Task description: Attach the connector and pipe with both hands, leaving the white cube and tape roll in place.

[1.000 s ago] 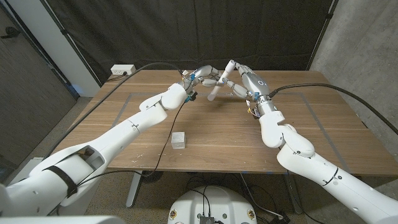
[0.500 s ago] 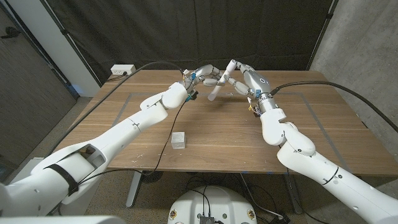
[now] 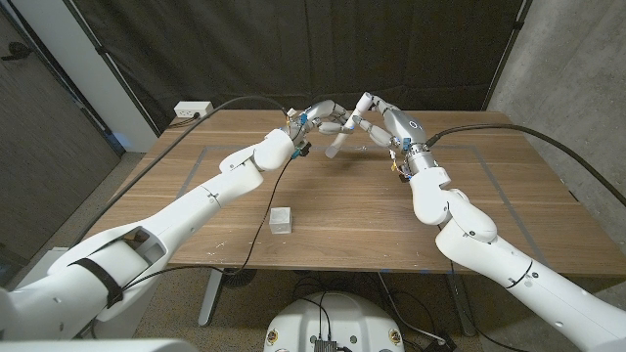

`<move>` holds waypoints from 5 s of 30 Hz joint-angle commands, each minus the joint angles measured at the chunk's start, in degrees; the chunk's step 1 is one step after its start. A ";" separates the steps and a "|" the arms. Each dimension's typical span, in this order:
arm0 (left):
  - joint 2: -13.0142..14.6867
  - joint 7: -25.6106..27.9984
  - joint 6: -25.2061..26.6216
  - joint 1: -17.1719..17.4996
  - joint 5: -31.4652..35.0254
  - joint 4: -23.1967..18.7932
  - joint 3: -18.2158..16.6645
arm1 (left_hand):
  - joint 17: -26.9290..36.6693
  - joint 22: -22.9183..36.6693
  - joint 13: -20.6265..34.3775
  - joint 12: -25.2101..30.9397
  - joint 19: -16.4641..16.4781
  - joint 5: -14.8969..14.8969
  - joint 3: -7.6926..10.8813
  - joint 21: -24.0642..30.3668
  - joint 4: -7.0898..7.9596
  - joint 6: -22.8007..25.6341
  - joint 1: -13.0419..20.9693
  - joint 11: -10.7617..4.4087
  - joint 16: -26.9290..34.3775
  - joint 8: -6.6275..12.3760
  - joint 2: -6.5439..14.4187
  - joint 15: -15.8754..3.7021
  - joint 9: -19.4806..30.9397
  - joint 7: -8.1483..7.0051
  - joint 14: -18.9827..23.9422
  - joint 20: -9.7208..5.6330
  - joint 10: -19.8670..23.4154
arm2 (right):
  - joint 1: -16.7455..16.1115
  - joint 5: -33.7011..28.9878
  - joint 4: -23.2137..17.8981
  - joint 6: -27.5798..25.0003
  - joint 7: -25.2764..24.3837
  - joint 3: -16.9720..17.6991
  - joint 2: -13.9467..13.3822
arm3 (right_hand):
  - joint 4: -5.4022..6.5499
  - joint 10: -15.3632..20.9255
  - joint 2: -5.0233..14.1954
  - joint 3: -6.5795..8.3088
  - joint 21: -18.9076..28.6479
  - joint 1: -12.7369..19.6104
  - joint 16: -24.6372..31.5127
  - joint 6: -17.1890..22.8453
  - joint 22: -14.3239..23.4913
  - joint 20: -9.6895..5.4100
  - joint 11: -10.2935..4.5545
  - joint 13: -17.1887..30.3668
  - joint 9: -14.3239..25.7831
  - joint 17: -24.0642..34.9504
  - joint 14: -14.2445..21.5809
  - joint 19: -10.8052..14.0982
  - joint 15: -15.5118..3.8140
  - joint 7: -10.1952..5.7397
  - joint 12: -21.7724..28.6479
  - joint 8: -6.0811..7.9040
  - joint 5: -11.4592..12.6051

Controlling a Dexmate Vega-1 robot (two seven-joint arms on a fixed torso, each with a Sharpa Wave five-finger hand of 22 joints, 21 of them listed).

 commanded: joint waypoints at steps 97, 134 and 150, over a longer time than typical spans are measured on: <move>3.33 0.91 3.22 3.03 1.24 -4.47 -1.85 | 0.23 0.03 0.23 0.11 -0.25 0.32 3.98 0.58 3.28 1.78 2.41 -2.20 -0.08 -0.02 2.89 -2.31 0.10 0.57 1.73 -1.11 2.12 | -7.61 26.18 3.02 18.03 -7.27 13.60 1.60 | -2.74 -12.81 -0.59 2.83 -2.36 -1.01 -0.49 -6.16 0.29 -2.42 0.97 0.27 0.34 0.23 -2.11 0.58 0.54 -3.06 -3.50 -1.57 -0.07; 10.77 7.76 12.49 12.49 -2.71 -14.00 -11.15 | 0.30 0.05 0.44 0.10 -0.36 0.30 3.98 0.75 3.40 1.70 2.25 -2.35 -0.04 -0.09 2.90 -2.19 0.15 0.56 1.75 -1.19 1.91 | -7.43 45.04 12.72 28.94 -4.03 18.09 1.18 | -2.30 -9.74 -0.77 2.58 -3.02 -2.71 -0.70 -1.11 0.31 -2.73 0.76 0.27 0.33 0.36 -3.26 -1.12 1.10 -4.19 -2.86 -0.84 -0.10; 10.56 8.52 14.01 11.76 -3.29 -13.04 -10.74 | 0.31 0.05 0.40 0.06 -0.51 0.29 4.01 0.78 3.41 1.73 2.20 -2.37 -0.08 -0.15 2.88 -2.26 0.08 0.61 1.62 -1.17 1.92 | -3.96 45.89 16.33 29.87 -2.78 16.30 1.35 | -2.34 -9.41 -0.71 2.70 -2.99 -2.94 -0.72 -0.72 0.29 -2.57 0.67 0.28 0.34 0.31 -3.18 -1.06 1.18 -4.19 -2.95 -1.10 -0.06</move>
